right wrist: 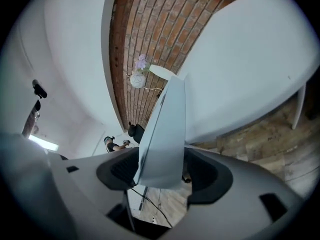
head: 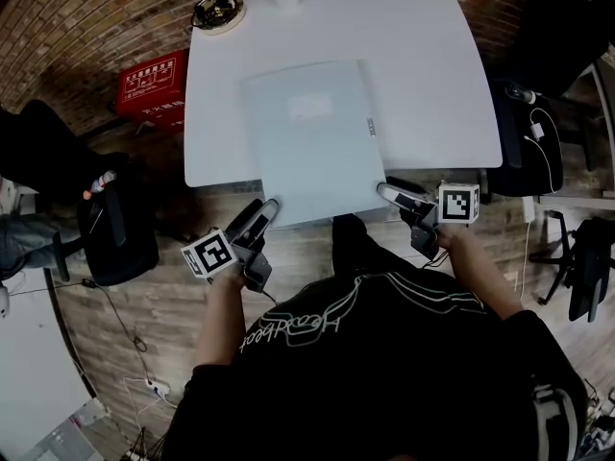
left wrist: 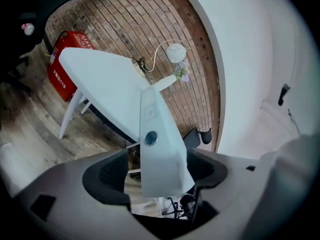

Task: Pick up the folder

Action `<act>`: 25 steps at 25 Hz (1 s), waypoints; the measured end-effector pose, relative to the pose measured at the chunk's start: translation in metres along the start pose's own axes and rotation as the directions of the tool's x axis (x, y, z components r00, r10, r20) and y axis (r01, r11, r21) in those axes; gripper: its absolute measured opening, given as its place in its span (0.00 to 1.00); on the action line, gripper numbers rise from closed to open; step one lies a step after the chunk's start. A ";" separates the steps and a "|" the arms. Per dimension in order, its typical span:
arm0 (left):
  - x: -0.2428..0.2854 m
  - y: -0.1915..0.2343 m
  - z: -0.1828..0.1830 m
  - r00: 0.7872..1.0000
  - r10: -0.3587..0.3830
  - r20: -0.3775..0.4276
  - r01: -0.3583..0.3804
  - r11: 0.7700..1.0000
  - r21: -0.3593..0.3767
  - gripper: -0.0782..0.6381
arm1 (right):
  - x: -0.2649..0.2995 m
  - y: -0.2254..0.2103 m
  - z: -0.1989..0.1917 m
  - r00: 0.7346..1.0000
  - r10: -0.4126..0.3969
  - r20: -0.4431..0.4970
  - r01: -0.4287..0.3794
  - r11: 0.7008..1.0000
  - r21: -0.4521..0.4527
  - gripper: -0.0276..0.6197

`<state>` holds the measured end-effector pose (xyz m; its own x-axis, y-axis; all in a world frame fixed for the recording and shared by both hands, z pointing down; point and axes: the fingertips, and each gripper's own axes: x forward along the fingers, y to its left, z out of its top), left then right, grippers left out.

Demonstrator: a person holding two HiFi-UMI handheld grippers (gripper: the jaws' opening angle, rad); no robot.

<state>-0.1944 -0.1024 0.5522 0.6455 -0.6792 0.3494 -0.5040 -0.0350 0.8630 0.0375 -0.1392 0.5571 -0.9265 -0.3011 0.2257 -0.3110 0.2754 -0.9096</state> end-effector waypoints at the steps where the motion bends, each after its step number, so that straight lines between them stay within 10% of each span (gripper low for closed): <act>1: 0.001 0.002 -0.002 1.000 -0.017 0.004 0.017 0.999 -0.035 0.58 | 0.001 -0.002 -0.003 1.000 0.019 -0.004 -0.019 1.000 0.024 0.44; 12: 0.015 0.002 -0.024 0.981 -0.192 -0.033 0.181 0.964 -0.197 0.60 | 0.007 -0.008 -0.017 0.982 0.187 -0.010 -0.182 0.967 0.180 0.45; 25: 0.015 -0.001 -0.027 0.971 -0.234 -0.042 0.223 0.959 -0.177 0.53 | 0.010 -0.005 -0.020 0.980 0.198 -0.023 -0.192 0.968 0.162 0.45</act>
<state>-0.1689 -0.0922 0.5669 0.7691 -0.6205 0.1532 -0.2379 -0.0555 0.9697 0.0253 -0.1255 0.5705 -0.9744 -0.2193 0.0489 -0.0889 0.1764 -0.9803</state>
